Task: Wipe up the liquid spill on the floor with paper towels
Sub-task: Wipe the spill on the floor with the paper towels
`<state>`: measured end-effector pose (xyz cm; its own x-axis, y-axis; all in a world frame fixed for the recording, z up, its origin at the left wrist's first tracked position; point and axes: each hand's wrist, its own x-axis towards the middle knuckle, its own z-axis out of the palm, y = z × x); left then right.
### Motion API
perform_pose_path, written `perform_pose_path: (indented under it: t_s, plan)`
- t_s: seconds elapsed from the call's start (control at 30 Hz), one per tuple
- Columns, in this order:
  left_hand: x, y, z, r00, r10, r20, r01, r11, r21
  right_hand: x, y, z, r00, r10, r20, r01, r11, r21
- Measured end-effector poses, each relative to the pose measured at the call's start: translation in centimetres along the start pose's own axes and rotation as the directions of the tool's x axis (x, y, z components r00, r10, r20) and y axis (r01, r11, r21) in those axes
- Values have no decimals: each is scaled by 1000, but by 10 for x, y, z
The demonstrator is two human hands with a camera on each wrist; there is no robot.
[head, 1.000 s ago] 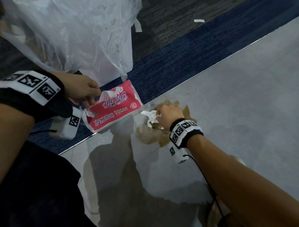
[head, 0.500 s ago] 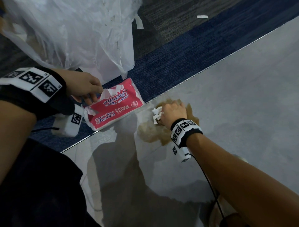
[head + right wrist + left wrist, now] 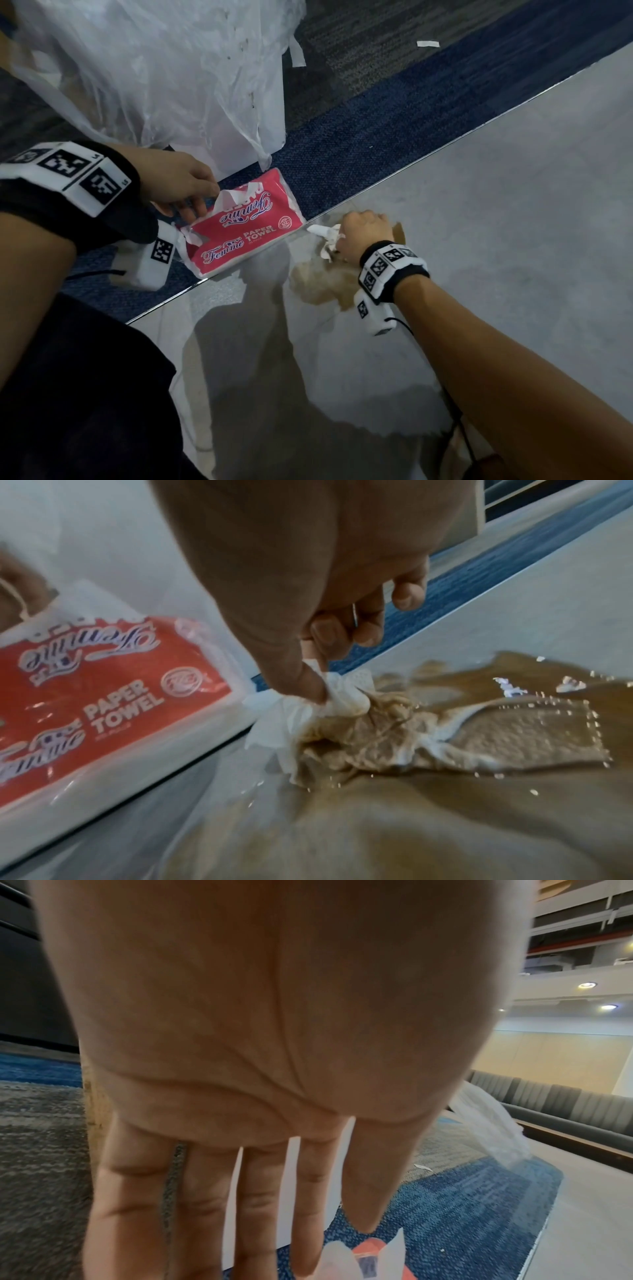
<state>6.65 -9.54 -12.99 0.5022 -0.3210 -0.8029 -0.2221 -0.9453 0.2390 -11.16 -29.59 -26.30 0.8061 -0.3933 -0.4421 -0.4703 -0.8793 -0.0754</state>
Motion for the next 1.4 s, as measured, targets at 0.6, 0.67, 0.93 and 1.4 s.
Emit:
perform_pose_path:
  t_s: [0.6, 0.67, 0.93, 1.4]
  plan:
    - [4, 10, 1, 1000, -23, -6, 23, 999, 32, 2, 57, -2, 928, 373, 21, -370, 909, 191]
    - [2, 11, 1, 998, -68, 4, 68, 997, 48, 0, 52, -4, 934, 358, -8, -350, 916, 196]
    - [1, 8, 4, 991, -128, 35, 126, 990, 59, 11, -4, -7, 990, 133, -49, -125, 982, 143]
    - [0, 15, 4, 996, -81, 41, 81, 997, 14, 2, 65, 7, 939, 344, -13, -340, 933, 119]
